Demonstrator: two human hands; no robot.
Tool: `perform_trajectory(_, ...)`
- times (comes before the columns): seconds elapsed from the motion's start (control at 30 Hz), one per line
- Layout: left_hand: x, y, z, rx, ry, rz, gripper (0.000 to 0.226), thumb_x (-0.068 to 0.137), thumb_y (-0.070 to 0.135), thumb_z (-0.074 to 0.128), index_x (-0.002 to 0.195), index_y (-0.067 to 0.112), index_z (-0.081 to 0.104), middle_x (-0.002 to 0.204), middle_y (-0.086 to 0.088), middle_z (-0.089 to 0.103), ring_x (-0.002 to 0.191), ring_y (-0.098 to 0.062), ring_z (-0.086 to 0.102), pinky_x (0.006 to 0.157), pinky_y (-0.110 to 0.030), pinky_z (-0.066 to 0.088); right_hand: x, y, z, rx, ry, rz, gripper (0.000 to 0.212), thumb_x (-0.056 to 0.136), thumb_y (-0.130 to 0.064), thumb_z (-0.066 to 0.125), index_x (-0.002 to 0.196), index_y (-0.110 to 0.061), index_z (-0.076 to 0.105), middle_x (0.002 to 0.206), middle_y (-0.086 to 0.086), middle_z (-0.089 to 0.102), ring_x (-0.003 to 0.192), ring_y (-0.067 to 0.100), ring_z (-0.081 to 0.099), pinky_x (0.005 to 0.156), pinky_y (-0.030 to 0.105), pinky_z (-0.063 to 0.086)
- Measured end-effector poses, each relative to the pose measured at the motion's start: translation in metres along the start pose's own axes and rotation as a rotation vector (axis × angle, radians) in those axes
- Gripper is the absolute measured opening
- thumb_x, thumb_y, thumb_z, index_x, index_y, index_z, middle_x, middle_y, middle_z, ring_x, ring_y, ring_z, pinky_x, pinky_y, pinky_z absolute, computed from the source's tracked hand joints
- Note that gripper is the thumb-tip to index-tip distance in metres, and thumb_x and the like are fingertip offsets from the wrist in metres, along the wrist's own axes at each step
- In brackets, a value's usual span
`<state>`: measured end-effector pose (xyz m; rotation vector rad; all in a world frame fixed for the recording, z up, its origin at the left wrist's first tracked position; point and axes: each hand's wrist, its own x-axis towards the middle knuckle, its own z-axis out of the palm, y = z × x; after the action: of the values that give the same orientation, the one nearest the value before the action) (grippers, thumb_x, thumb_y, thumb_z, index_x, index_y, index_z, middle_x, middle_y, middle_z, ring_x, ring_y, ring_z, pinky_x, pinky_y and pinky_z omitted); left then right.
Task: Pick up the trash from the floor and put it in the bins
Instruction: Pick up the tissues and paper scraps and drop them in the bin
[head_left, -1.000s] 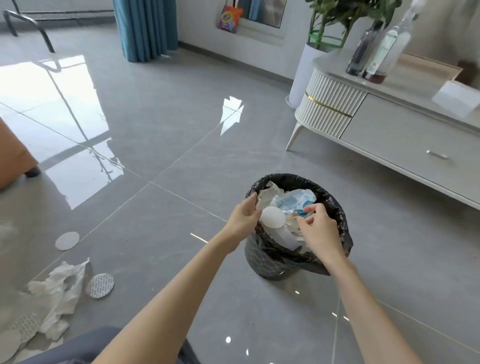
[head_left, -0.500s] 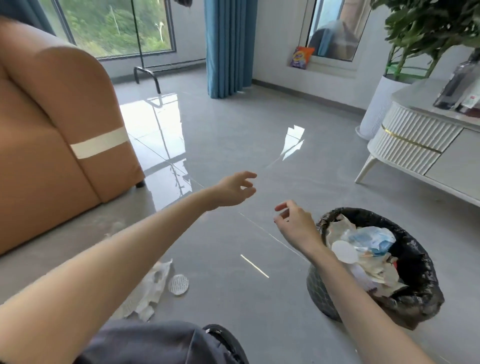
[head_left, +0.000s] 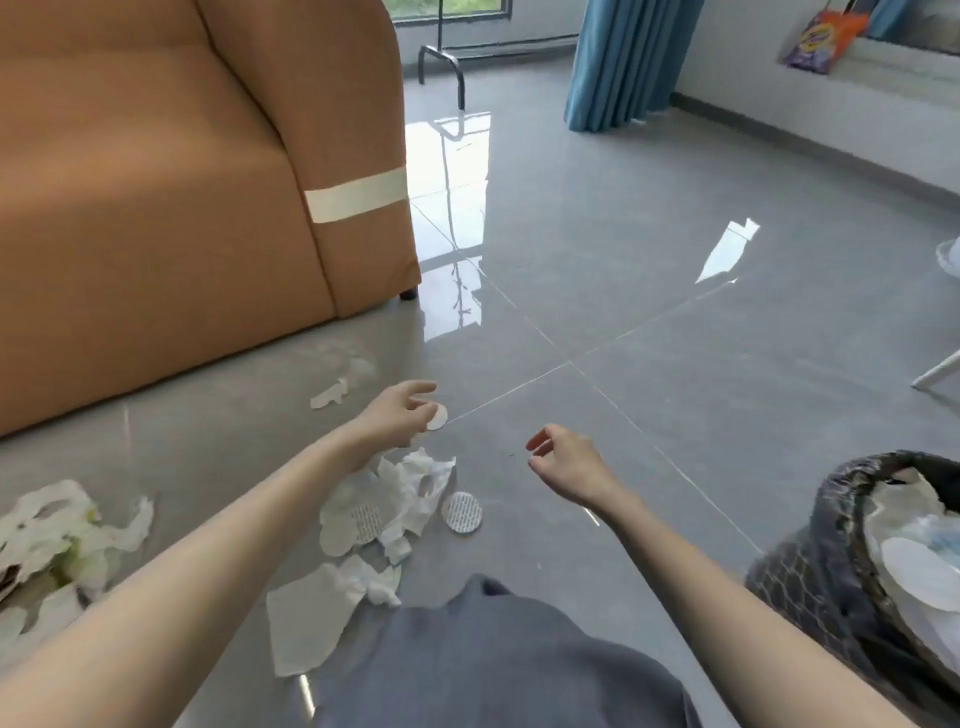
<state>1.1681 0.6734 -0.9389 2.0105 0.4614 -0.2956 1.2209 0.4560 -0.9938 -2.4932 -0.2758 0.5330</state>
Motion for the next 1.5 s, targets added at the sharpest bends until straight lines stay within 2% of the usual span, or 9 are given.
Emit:
perform_trajectory(0.07, 0.003, -0.037, 0.005, -0.011, 0.016, -0.055, 0.042, 0.097, 0.020, 0.045, 0.139, 0.018, 0.041, 0.130, -0.008, 0.055, 0.100, -0.019, 0.056, 0.071, -0.025, 0.045, 0.013, 0.002, 0.029, -0.015, -0.092, -0.025, 0.025, 0.085, -0.016, 0.058, 0.110, -0.013, 0.063, 0.113, 0.005, 0.066, 0.108, 0.021, 0.060, 0.088, 0.026, 0.044)
perform_trajectory(0.2, 0.004, -0.100, 0.017, 0.001, 0.066, -0.146, 0.042, 0.096, 0.016, 0.047, 0.138, 0.017, 0.042, 0.136, -0.007, 0.051, 0.119, -0.020, 0.052, 0.094, -0.028, 0.043, 0.033, 0.002, 0.078, -0.084, -0.234, -0.097, 0.036, 0.084, -0.017, 0.064, 0.119, -0.012, 0.060, 0.123, 0.007, 0.058, 0.111, 0.021, 0.055, 0.086, 0.021, 0.036)
perform_trajectory(0.47, 0.001, -0.200, 0.031, 0.193, 0.102, -0.214, 0.051, 0.092, 0.018, 0.052, 0.141, 0.016, 0.038, 0.146, -0.008, 0.041, 0.135, -0.024, 0.038, 0.109, -0.031, 0.031, 0.067, 0.007, 0.157, -0.302, -0.392, -0.158, 0.056, 0.090, -0.019, 0.058, 0.141, -0.008, 0.037, 0.144, 0.012, 0.036, 0.130, 0.030, 0.039, 0.106, 0.031, 0.032)
perform_trajectory(0.77, -0.017, -0.247, 0.059, 0.333, 0.227, -0.503, 0.080, 0.070, 0.053, 0.066, 0.137, 0.042, 0.024, 0.146, -0.004, 0.013, 0.135, -0.029, 0.013, 0.105, -0.044, 0.029, 0.076, 0.021, 0.182, -0.381, -0.219, -0.117, 0.056, 0.079, -0.024, 0.072, 0.125, -0.006, 0.046, 0.128, 0.016, 0.038, 0.121, 0.035, 0.033, 0.101, 0.033, 0.031)
perform_trajectory(0.97, -0.019, -0.239, 0.086, 0.328, 0.418, -0.579, 0.101, 0.051, 0.080, 0.061, 0.137, 0.046, 0.019, 0.147, -0.005, 0.009, 0.134, -0.033, 0.014, 0.103, -0.048, 0.026, 0.074, 0.027, 0.177, -0.399, -0.232, -0.084, 0.041, 0.084, -0.033, 0.068, 0.113, -0.007, 0.057, 0.117, 0.012, 0.039, 0.116, 0.032, 0.037, 0.096, 0.037, 0.039)
perform_trajectory(1.1, -0.017, -0.238, 0.099, 0.265, 0.489, -0.628, 0.091, 0.054, 0.071, 0.066, 0.132, 0.043, 0.030, 0.138, -0.004, 0.022, 0.124, -0.031, 0.026, 0.094, -0.043, 0.031, 0.078, 0.010, 0.168, -0.203, -0.275, -0.174, 0.024, 0.087, -0.023, 0.066, 0.101, -0.004, 0.068, 0.097, 0.009, 0.043, 0.108, 0.034, 0.047, 0.090, 0.032, 0.038)
perform_trajectory(1.2, -0.018, -0.247, 0.102, 0.290, 0.537, -0.607, 0.074, 0.065, 0.055, 0.069, 0.129, 0.037, 0.037, 0.130, -0.003, 0.032, 0.117, -0.030, 0.032, 0.089, -0.039, 0.033, 0.082, -0.018, 0.165, -0.154, -0.225, -0.277, 0.023, 0.084, -0.025, 0.070, 0.102, -0.011, 0.071, 0.123, 0.013, 0.047, 0.122, 0.031, 0.036, 0.091, 0.021, 0.023)
perform_trajectory(1.33, -0.020, -0.256, 0.098, 0.184, 0.566, -0.492, 0.053, 0.080, 0.029, 0.065, 0.128, 0.025, 0.043, 0.125, -0.005, 0.043, 0.114, -0.030, 0.038, 0.090, -0.035, 0.038, 0.096, -0.049, 0.177, -0.165, -0.330, -0.321, 0.026, 0.081, -0.028, 0.074, 0.105, -0.018, 0.071, 0.155, 0.002, 0.022, 0.136, 0.031, 0.018, 0.108, 0.031, 0.019)
perform_trajectory(1.5, -0.026, -0.269, 0.089, 0.041, 0.598, -0.375, 0.048, 0.080, 0.003, 0.062, 0.124, 0.017, 0.049, 0.116, -0.007, 0.055, 0.108, -0.030, 0.052, 0.083, -0.034, 0.042, 0.107, -0.051, 0.213, -0.326, -0.456, -0.329, 0.033, 0.079, -0.035, 0.074, 0.107, -0.019, 0.070, 0.143, 0.004, 0.039, 0.130, 0.031, 0.034, 0.102, 0.030, 0.024)
